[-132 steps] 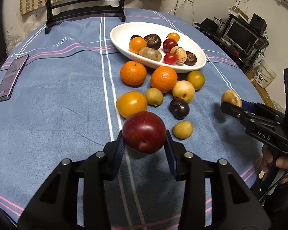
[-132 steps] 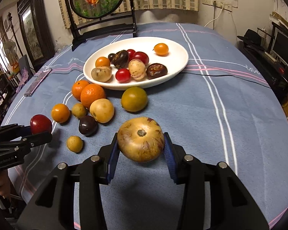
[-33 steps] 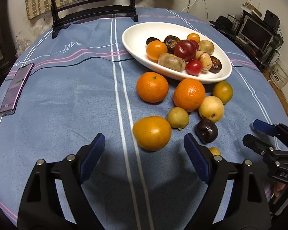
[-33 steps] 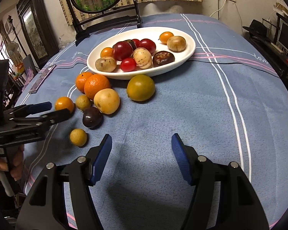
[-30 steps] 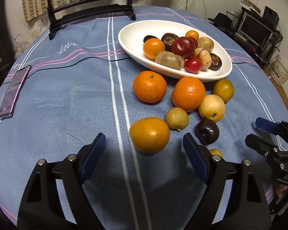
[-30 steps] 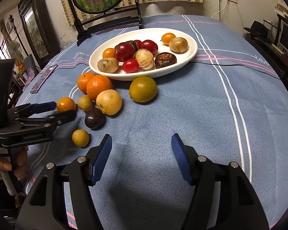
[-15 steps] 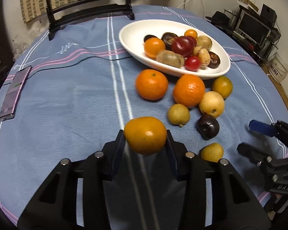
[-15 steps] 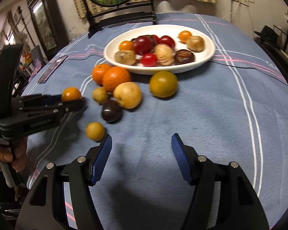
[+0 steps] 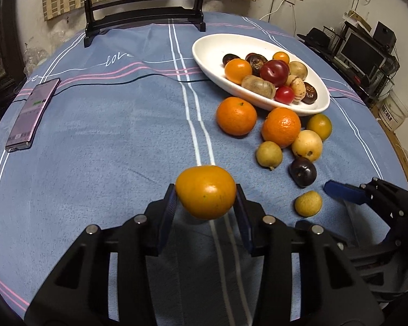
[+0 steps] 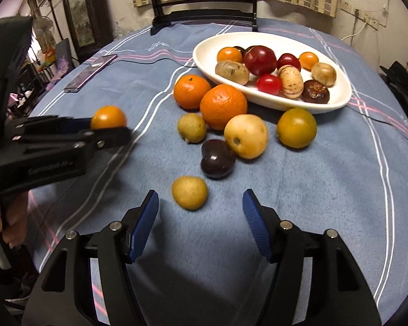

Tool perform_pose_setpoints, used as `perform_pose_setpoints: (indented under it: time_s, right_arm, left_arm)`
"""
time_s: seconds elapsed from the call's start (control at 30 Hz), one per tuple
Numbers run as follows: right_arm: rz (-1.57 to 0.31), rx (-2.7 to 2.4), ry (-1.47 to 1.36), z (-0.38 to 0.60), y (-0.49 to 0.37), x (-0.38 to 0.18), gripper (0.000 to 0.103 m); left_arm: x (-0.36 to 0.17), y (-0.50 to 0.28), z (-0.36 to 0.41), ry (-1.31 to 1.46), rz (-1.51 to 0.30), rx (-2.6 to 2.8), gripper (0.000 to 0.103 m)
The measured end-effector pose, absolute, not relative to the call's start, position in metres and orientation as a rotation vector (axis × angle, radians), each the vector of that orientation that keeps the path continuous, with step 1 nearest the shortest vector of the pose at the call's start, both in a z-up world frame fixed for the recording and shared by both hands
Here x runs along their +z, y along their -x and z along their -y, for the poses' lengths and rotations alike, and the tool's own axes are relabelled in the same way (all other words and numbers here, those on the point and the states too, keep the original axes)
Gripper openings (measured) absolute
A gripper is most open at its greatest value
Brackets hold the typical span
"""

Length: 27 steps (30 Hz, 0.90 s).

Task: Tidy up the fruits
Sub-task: 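Grasp the small yellow fruit with the right tool while the left tool holds its fruit, then carry both fruits onto the white plate and open both tools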

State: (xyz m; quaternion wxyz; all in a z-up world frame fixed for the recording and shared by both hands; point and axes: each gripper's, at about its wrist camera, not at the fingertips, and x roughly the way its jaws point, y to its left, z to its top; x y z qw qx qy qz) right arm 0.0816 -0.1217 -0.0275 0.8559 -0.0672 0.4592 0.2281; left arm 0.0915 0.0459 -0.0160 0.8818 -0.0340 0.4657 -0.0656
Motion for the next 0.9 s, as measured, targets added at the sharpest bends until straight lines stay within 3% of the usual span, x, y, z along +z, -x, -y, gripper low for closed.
perform_pose_setpoints:
  time_s: [0.13,0.2,0.27,0.4,0.9]
  right_arm:
    - [-0.965,0.456,0.159,0.116,-0.084,-0.03,0.065]
    - [-0.962,0.454,0.165,0.113,-0.083,-0.03,0.055]
    - [-0.965,0.457,0.162,0.112,-0.083,-0.031,0.054]
    - [-0.954,0.485,0.174,0.11,-0.081,-0.03,0.032]
    - [-0.897,0.448,0.097,0.162,-0.076,-0.01,0.027]
  left_arm:
    - [-0.018,-0.091,-0.05,0.088,-0.973,-0.138,0.042]
    - [-0.019,-0.091,-0.051,0.09,-0.975,-0.138,0.042]
    - [-0.02,-0.091,-0.051,0.092,-0.978,-0.139,0.042]
    - [-0.02,-0.09,-0.048,0.089,-0.98,-0.143,0.042]
    - [-0.011,-0.086,-0.038,0.058,-0.973,-0.139,0.042]
